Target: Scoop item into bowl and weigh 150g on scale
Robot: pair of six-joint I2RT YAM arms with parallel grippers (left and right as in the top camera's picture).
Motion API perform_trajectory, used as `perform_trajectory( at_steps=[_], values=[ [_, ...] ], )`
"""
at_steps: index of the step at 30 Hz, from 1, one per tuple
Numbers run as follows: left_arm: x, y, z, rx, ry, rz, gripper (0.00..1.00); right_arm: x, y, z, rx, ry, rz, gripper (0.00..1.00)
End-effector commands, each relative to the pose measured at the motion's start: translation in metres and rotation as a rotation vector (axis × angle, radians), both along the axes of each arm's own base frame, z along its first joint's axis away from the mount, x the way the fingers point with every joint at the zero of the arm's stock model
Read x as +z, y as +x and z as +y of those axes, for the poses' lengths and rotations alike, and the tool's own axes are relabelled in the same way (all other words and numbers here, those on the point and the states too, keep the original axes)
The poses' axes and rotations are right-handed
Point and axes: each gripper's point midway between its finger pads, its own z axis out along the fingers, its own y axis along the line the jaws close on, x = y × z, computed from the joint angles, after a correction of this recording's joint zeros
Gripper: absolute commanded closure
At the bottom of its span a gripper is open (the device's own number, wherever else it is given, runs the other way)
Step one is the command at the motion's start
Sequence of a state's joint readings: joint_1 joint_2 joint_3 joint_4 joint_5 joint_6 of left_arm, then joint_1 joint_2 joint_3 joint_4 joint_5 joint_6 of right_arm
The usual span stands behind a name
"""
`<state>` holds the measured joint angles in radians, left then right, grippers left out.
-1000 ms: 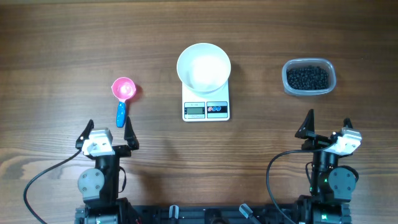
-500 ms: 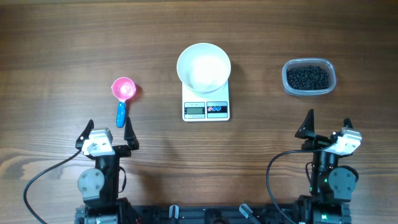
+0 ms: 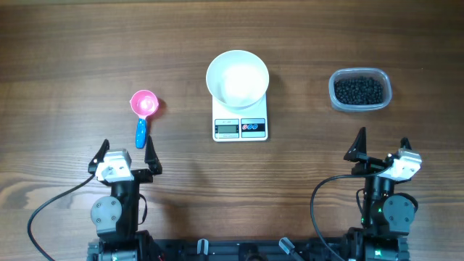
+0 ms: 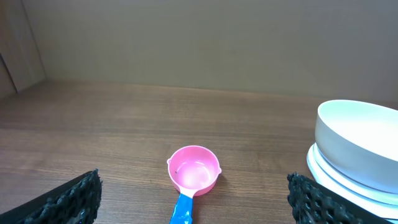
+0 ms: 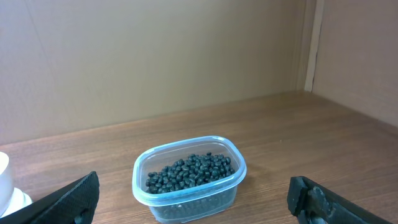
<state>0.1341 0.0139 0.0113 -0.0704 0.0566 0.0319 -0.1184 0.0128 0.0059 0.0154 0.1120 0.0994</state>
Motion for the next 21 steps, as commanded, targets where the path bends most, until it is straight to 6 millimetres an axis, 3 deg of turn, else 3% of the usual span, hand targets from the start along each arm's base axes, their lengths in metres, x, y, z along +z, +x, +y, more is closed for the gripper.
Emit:
perform_trajectory(
  at_steps=[1, 21],
  values=[
    [-0.0015, -0.0004, 0.0029, 0.014, -0.010, -0.001, 0.00, 0.0019, 0.0002, 0.0031, 0.016, -0.014, -0.006, 0.00],
    [-0.0016, -0.0003, 0.0022, 0.011, -0.018, -0.001, 0.00, 0.0031, 0.0003, 0.0036, 0.020, 0.006, -0.016, 0.00]
  ],
)
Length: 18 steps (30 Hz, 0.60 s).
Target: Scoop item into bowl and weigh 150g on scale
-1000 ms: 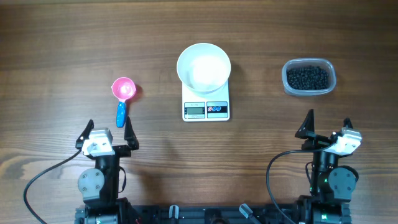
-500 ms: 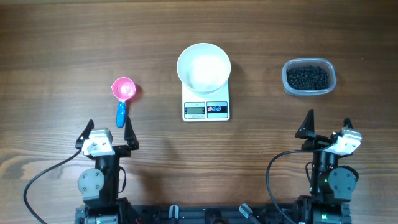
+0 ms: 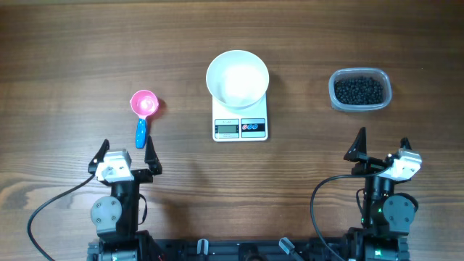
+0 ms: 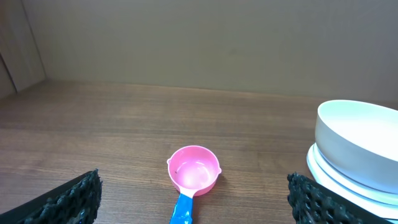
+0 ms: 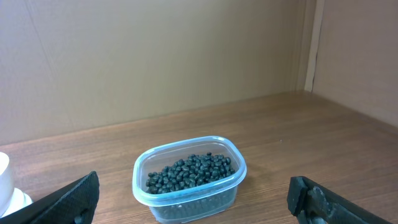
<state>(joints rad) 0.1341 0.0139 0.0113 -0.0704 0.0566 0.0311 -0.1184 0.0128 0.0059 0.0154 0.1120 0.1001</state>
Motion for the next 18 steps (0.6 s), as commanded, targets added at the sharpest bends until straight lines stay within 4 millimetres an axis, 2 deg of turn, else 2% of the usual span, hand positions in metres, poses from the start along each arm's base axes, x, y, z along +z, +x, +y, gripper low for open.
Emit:
perform_trajectory(
  at_steps=[1, 4, 10, 13, 16, 18],
  values=[
    [-0.001, 0.000, 0.002, 0.010, -0.017, -0.002, 0.00, 0.007, 0.000, 0.004, 0.020, 0.003, -0.030, 0.00],
    [0.011, 0.000, 0.002, 0.011, -0.010, -0.052, 0.00, 0.015, 0.000, 0.007, 0.041, 0.024, -0.069, 0.00],
    [0.028, -0.001, 0.002, 0.010, -0.003, -0.101, 0.00, 0.024, 0.003, 0.039, 0.225, -0.024, -0.063, 0.00],
    [0.050, -0.005, 0.002, 0.011, 0.002, -0.138, 0.00, 0.031, 0.004, 0.049, 0.283, -0.023, -0.054, 0.00],
    [0.068, -0.007, 0.001, 0.011, -0.002, -0.105, 0.00, 0.041, 0.007, 0.055, 0.321, -0.020, -0.035, 0.00],
    [0.082, -0.006, 0.001, 0.010, -0.009, -0.061, 0.00, 0.058, 0.013, 0.055, 0.328, -0.014, -0.015, 0.00]
  ],
)
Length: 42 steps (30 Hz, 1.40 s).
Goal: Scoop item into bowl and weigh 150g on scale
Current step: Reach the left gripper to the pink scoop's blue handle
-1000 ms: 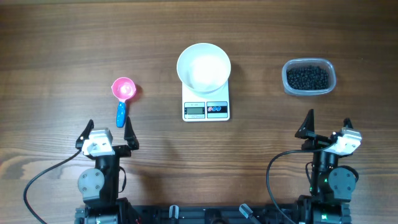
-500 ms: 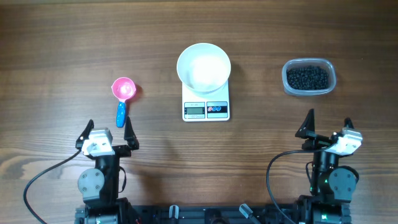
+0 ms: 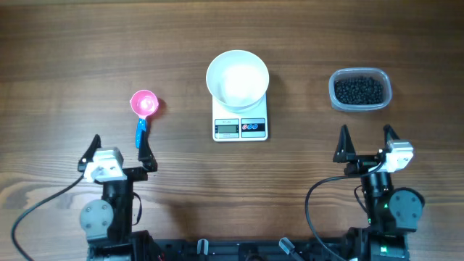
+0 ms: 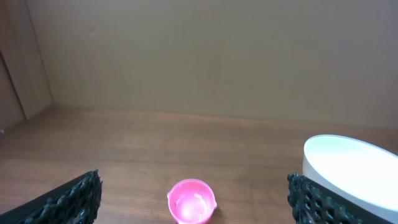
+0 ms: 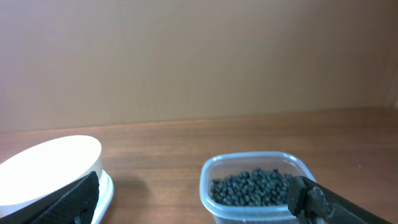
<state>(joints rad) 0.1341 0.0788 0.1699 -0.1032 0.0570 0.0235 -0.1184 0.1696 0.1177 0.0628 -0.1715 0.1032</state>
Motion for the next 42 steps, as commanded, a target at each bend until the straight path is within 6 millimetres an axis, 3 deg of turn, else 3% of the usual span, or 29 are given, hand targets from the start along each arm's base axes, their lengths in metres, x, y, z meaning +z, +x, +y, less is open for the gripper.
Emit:
perform_trajectory(
  at_steps=[1, 5, 8, 16, 20, 23, 26, 28, 31, 34, 42],
  values=[
    [0.037, 0.002, 0.001, 0.000, -0.013, 0.022, 0.00, 0.035, 0.010, 0.011, 0.070, -0.019, 0.023, 0.00],
    [0.057, 0.022, -0.002, -0.030, -0.035, 0.154, 0.00, 0.053, 0.034, 0.022, 0.158, -0.026, 0.180, 0.00],
    [0.070, 0.048, -0.008, -0.089, -0.068, 0.302, 0.00, 0.063, 0.052, 0.034, 0.258, -0.046, 0.307, 0.00],
    [0.052, 0.123, -0.037, -0.291, -0.278, 0.756, 0.00, 0.055, 0.080, 0.038, 0.337, -0.011, 0.655, 0.00],
    [0.026, 0.152, -0.047, -0.372, -0.339, 0.820, 0.00, 0.047, 0.088, 0.039, 0.362, -0.005, 0.710, 0.00],
    [0.004, 0.156, -0.044, -0.373, -0.315, 0.878, 0.00, 0.050, 0.087, 0.049, 0.374, 0.157, 0.732, 0.00],
    [-0.042, 0.151, -0.008, -0.257, -0.361, 1.026, 0.00, 0.050, 0.088, 0.049, 0.356, 0.203, 0.745, 0.00],
    [-0.071, 0.147, 0.031, -0.144, -0.416, 1.094, 0.18, 0.050, 0.088, 0.049, 0.356, 0.203, 0.743, 0.00],
    [-0.096, 0.145, 0.057, -0.065, -0.442, 1.144, 0.30, 0.049, 0.089, 0.048, 0.352, 0.202, 0.744, 0.00],
    [-0.121, 0.160, 0.058, -0.063, -0.427, 1.158, 0.36, 0.047, 0.088, 0.048, 0.346, 0.205, 0.754, 0.00],
    [-0.178, 0.180, 0.040, -0.034, -0.320, 1.245, 0.37, 0.044, 0.089, 0.043, 0.314, 0.194, 0.763, 0.00]
  ],
)
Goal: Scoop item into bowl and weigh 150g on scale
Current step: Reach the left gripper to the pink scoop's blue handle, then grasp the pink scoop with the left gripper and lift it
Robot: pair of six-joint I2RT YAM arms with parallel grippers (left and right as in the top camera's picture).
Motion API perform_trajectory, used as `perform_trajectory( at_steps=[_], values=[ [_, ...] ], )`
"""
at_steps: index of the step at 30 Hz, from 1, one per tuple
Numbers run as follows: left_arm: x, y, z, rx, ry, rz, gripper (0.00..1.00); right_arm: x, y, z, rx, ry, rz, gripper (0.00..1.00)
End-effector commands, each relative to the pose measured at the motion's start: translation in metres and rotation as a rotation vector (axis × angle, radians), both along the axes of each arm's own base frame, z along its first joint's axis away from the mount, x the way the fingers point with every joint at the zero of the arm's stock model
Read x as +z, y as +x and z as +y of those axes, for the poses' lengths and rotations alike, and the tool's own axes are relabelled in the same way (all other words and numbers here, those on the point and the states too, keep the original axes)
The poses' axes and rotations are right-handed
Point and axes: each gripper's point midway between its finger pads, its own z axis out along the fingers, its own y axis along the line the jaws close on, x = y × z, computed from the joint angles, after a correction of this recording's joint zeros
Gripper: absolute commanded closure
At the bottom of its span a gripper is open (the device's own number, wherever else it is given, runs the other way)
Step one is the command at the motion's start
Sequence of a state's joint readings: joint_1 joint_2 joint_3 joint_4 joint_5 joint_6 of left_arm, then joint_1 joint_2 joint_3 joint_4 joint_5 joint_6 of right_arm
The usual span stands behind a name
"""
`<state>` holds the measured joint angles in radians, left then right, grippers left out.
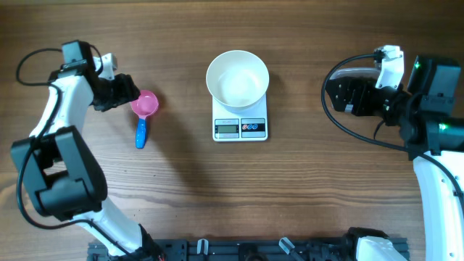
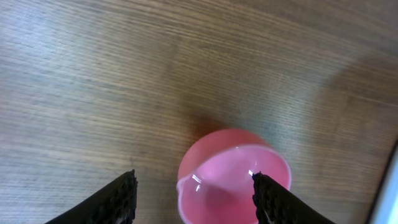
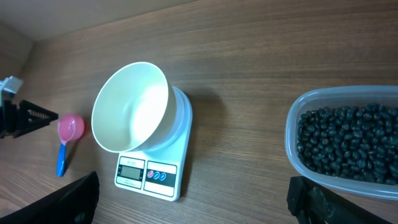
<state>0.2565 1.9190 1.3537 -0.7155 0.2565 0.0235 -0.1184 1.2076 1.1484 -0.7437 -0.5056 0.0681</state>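
A pink scoop (image 1: pixel 144 105) with a blue handle (image 1: pixel 141 133) lies left of the white scale (image 1: pixel 240 125), which carries the empty white bowl (image 1: pixel 237 77). My left gripper (image 1: pixel 122 91) is open just left of the scoop's cup. In the left wrist view the pink cup (image 2: pixel 233 174) lies between its fingers (image 2: pixel 118 199), nothing gripped. My right gripper (image 1: pixel 345 96) hangs open above the table's right side and hides the bean container from overhead. The right wrist view shows the container of black beans (image 3: pixel 348 140), the bowl (image 3: pixel 130 106) and the scale (image 3: pixel 155 171).
Everything sits on a wooden table (image 1: pixel 232 188). A black cable (image 1: pixel 348 69) loops from the right arm over the table. The left arm's links (image 1: pixel 65 167) stretch along the left side. The scale's display and buttons (image 1: pixel 240 129) face the near edge.
Both arms have left the near edge. My left gripper is now at the pink scoop's cup, pointing down. My right gripper is now high over the bean container, looking down on bowl and scale.
Both arms stood parked at the near edge, grippers open, through the first two moments. Then both wrists were a little higher and turned slightly, still at the near edge. Now the left gripper straddles the scoop's cup and the right hangs over the beans.
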Motion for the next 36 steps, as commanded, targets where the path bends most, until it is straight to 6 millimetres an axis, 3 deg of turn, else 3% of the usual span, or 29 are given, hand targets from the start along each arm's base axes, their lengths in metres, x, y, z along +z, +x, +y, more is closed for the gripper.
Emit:
perform_trajectory(
  at_steps=[1, 7, 10, 15, 17, 20, 22, 24, 25, 27, 29, 31, 32, 36],
  values=[
    [-0.021, 0.004, -0.002, -0.012, 0.067, 0.045, 0.37, 0.007, 0.004, -0.002, -0.015, -0.004, -0.011, 0.00],
    [-0.050, 0.003, -0.009, -0.030, 0.061, 0.090, 0.49, 0.007, 0.004, -0.002, -0.016, -0.004, -0.013, 0.00],
    [-0.050, 0.005, -0.010, -0.032, 0.062, 0.084, 0.70, 0.006, 0.003, -0.002, -0.016, -0.003, -0.007, 0.00],
    [-0.053, 0.005, -0.010, -0.032, 0.060, 0.089, 0.78, 0.003, 0.004, -0.001, -0.016, -0.001, 0.004, 0.00],
    [-0.054, 0.003, -0.010, -0.028, 0.057, 0.097, 0.96, 0.003, 0.003, -0.002, -0.016, -0.001, 0.006, 0.00],
    [-0.049, 0.003, -0.010, -0.025, 0.057, 0.095, 0.96, 0.004, 0.004, -0.002, -0.038, 0.022, 0.015, 0.00],
    [-0.029, 0.007, -0.009, -0.001, 0.055, 0.077, 0.96, 0.006, 0.007, -0.002, -0.071, 0.057, 0.021, 0.00],
    [0.014, 0.017, -0.007, 0.059, 0.049, 0.013, 0.96, 0.010, 0.010, -0.001, -0.096, 0.090, 0.017, 0.04],
    [0.041, 0.023, -0.006, 0.113, 0.037, -0.031, 0.96, 0.014, 0.011, 0.002, -0.082, 0.104, 0.003, 0.04],
    [0.130, 0.032, -0.017, 0.288, -0.100, -0.197, 0.96, 0.028, 0.015, 0.015, -0.028, 0.175, -0.038, 0.05],
    [0.182, 0.032, -0.038, 0.367, -0.231, -0.308, 0.96, 0.041, 0.019, 0.030, 0.005, 0.232, -0.073, 0.07],
    [0.204, 0.028, -0.062, 0.409, -0.306, -0.334, 0.96, 0.056, 0.025, 0.051, 0.033, 0.300, -0.105, 0.12],
    [0.208, 0.028, -0.082, 0.431, -0.358, -0.319, 0.96, 0.070, 0.031, 0.071, 0.063, 0.352, -0.140, 0.14],
    [0.206, 0.023, -0.148, 0.529, -0.507, -0.210, 0.96, 0.089, 0.037, 0.138, 0.183, 0.486, -0.164, 0.22]
  ],
)
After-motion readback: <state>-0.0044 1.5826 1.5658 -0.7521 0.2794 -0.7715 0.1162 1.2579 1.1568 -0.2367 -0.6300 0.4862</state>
